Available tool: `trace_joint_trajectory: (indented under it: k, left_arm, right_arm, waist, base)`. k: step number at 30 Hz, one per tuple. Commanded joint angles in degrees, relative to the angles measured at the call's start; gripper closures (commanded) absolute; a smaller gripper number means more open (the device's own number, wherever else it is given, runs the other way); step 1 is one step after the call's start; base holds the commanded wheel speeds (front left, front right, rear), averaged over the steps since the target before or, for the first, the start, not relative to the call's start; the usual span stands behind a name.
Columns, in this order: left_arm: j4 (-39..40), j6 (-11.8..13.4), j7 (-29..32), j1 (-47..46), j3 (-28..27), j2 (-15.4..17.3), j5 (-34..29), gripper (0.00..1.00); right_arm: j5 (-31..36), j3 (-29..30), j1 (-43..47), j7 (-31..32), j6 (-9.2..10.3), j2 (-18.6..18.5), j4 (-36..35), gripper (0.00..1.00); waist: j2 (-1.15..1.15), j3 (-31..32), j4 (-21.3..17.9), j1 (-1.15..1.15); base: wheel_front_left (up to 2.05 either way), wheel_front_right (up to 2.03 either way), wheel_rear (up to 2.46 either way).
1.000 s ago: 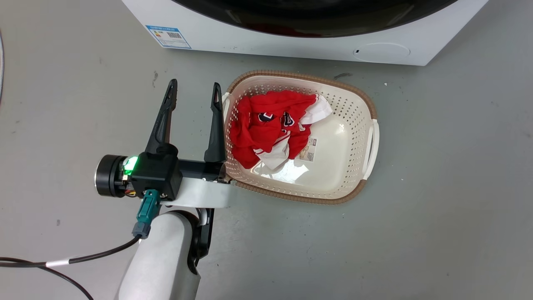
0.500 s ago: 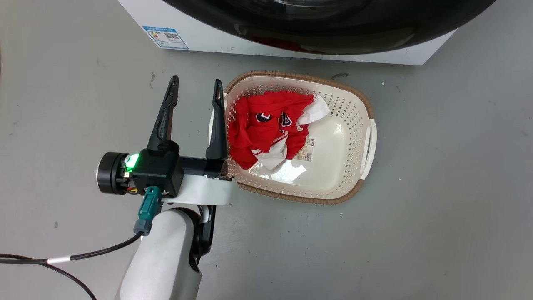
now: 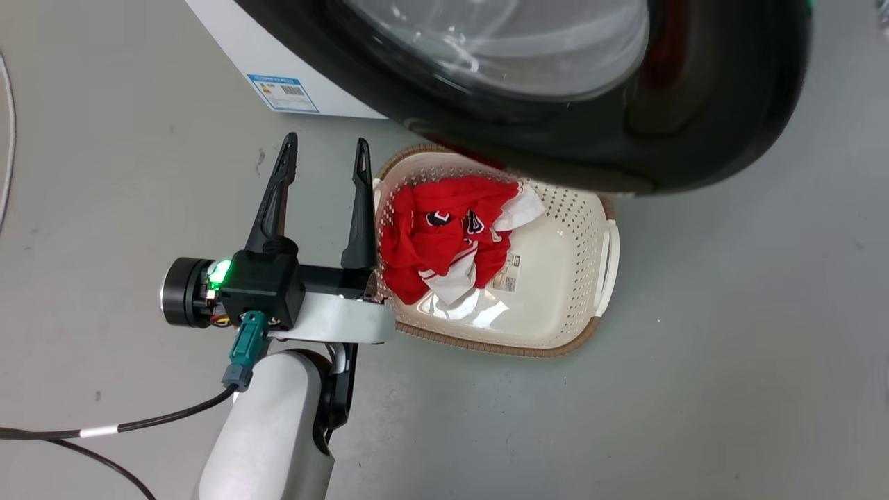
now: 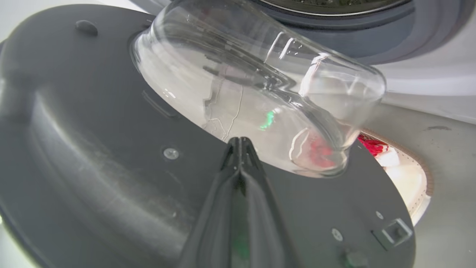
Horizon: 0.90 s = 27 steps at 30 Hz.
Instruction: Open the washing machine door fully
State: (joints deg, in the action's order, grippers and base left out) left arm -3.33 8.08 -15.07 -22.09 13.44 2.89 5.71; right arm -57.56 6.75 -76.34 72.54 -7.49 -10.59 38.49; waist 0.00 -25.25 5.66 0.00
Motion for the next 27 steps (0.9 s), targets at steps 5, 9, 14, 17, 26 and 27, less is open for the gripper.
trace_joint_trajectory:
  k: [5, 9, 14, 17, 26, 27]
  left_arm:
    - [-0.5, -0.5, -0.1, 1.5, -0.7, 0.0, -0.6, 0.0]
    - [-0.9, -1.0, -0.1, 2.6, -1.2, 0.0, -0.4, 0.0]
    - [-1.6, -2.0, -0.1, 4.9, -1.9, 0.0, -0.7, 0.0]
    - [-2.1, -2.7, -0.1, 6.4, -2.3, 0.0, -1.0, 0.0]
    - [-3.1, -4.5, -0.1, 9.7, -2.7, 0.0, -1.5, 0.0]
    - [-3.1, -4.6, -0.1, 9.9, -2.7, 0.0, -1.5, 0.0]
  right_arm:
    - [-0.6, 0.0, 4.2, 3.8, 0.0, 3.1, -2.9, 1.0]
    - [-1.3, 0.0, 8.2, 6.1, 0.0, 5.2, -5.4, 1.0]
    - [-2.2, -0.4, 14.4, 8.4, 0.0, 7.0, -8.8, 1.0]
    - [-3.4, -1.1, 18.5, 9.2, 0.0, 7.6, -10.3, 1.0]
    - [-12.4, -8.7, 28.1, 5.1, 0.01, 7.9, -12.5, 1.0]
    - [-13.2, -9.8, 28.7, 4.0, 0.0, 7.9, -12.9, 1.0]
  waist:
    - [0.0, 2.7, -0.1, 0.0]
    - [0.0, 5.0, -0.1, 0.0]
    - [0.0, 8.6, 0.1, 0.0]
    - [0.0, 10.9, 0.5, 0.0]
    - [0.0, 15.6, 1.4, 0.0]
    - [0.0, 15.8, 1.5, 0.0]
  base:
    - [0.0, 0.0, 0.0]
    - [0.0, 0.0, 0.0]
    - [0.0, 0.0, 0.0]
    - [0.0, 0.0, 0.0]
    - [0.0, 0.0, 0.0]
    - [0.0, 0.0, 0.0]
